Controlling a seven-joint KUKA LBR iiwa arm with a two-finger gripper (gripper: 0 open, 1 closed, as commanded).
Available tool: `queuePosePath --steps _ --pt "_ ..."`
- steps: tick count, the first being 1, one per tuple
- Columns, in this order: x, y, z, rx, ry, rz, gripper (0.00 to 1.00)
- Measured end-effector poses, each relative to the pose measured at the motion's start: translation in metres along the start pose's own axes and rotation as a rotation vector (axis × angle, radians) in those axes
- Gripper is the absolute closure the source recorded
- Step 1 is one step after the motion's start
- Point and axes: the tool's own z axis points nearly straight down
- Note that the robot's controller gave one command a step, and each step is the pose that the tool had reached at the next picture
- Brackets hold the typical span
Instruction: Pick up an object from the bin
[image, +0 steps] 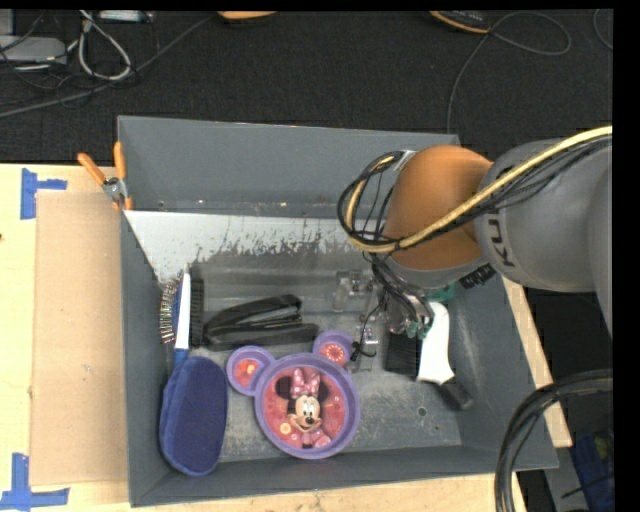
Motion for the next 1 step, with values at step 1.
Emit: queuePosePath --steps 1 --pt "-0.0018 -0.0001 -0.0044 0.000 -0.008 0.000 0.00"
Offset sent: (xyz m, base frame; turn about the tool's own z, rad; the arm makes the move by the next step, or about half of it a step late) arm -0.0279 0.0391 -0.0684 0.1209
